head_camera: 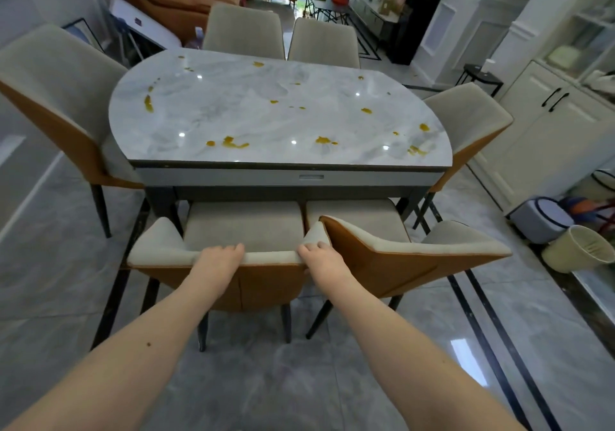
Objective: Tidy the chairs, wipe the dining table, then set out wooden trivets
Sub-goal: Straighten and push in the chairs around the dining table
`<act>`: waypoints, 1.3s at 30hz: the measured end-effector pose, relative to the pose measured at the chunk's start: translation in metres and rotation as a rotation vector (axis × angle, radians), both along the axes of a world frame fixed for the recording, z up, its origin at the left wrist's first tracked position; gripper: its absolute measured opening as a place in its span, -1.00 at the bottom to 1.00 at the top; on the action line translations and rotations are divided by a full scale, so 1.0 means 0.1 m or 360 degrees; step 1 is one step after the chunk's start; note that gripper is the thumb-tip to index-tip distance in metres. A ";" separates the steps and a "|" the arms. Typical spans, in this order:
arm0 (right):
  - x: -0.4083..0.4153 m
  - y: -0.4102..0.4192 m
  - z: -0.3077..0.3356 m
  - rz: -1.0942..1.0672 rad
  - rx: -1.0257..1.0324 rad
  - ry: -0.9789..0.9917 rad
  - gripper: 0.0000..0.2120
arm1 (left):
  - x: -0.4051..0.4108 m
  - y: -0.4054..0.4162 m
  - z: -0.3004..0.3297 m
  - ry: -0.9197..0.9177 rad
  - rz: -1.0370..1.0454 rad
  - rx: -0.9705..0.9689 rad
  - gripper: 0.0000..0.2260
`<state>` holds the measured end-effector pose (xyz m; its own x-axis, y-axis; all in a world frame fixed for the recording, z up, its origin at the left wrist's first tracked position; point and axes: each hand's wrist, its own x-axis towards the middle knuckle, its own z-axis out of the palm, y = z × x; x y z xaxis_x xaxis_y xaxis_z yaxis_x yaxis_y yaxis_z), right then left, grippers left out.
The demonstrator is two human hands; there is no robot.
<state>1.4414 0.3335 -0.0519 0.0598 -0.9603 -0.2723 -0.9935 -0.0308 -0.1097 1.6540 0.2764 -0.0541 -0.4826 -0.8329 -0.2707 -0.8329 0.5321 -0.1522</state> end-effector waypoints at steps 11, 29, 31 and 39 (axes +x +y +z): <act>-0.02 -0.06 0.00 -0.0036 0.0011 0.0059 -0.55 | -0.03 -0.05 -0.02 0.0119 -0.0013 -0.0023 -0.62; 0.02 -0.09 -0.05 -0.0090 -0.0071 -0.0006 -0.48 | -0.01 -0.14 -0.04 0.0136 -0.0003 -0.0006 -0.63; 0.02 -0.09 -0.08 -0.0092 -0.0070 -0.0010 -0.47 | -0.01 -0.13 -0.04 0.0127 0.0001 -0.0014 -0.63; 0.02 -0.09 -0.10 -0.0079 -0.0061 -0.0008 -0.48 | -0.02 -0.12 -0.03 0.0113 0.0033 -0.0003 -0.60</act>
<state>1.4430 0.3240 -0.0615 0.0128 -0.9719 -0.2352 -0.9934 0.0145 -0.1141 1.6523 0.2647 -0.0569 -0.4831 -0.8435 -0.2348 -0.8526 0.5142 -0.0932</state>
